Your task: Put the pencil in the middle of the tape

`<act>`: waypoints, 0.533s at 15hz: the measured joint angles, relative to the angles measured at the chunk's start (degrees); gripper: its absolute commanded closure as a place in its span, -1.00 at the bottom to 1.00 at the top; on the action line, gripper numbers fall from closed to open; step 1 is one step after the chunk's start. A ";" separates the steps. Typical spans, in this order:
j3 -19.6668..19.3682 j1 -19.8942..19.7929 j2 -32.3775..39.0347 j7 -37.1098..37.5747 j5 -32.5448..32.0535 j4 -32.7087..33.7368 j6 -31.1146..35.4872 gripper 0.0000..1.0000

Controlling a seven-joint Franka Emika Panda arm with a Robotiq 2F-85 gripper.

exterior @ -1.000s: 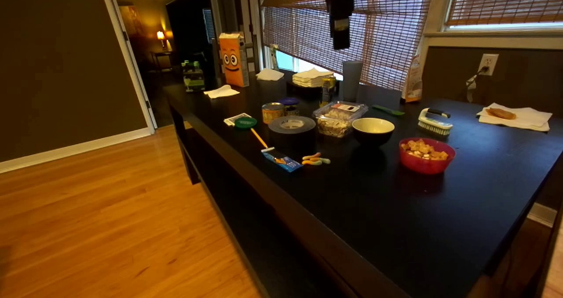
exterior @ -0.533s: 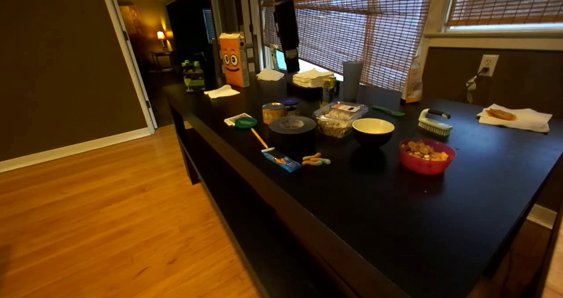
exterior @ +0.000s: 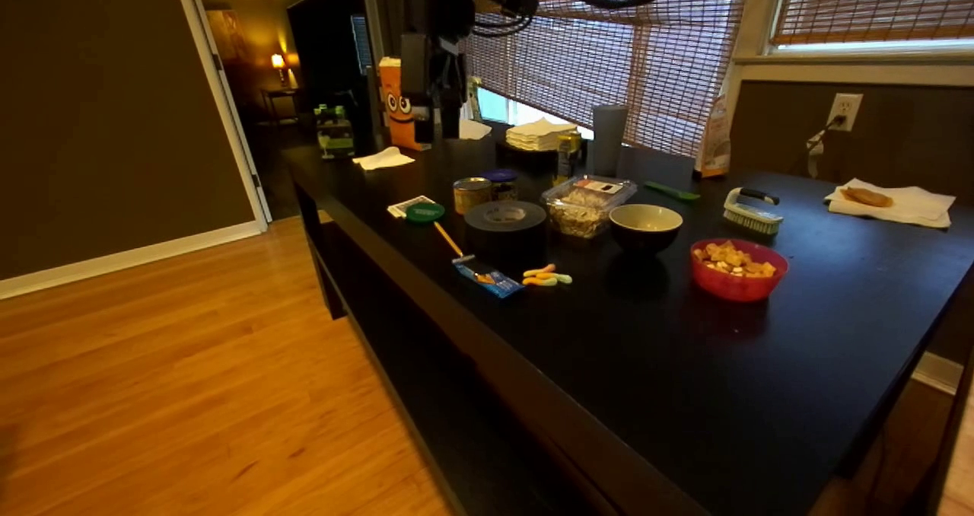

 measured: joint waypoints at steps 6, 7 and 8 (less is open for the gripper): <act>-1.93 -1.51 4.85 8.02 3.09 1.01 15.75 -1.00; -2.66 -1.02 5.66 10.31 2.77 0.78 19.14 -1.00; -3.74 -0.15 6.46 13.10 2.25 0.49 22.33 -1.00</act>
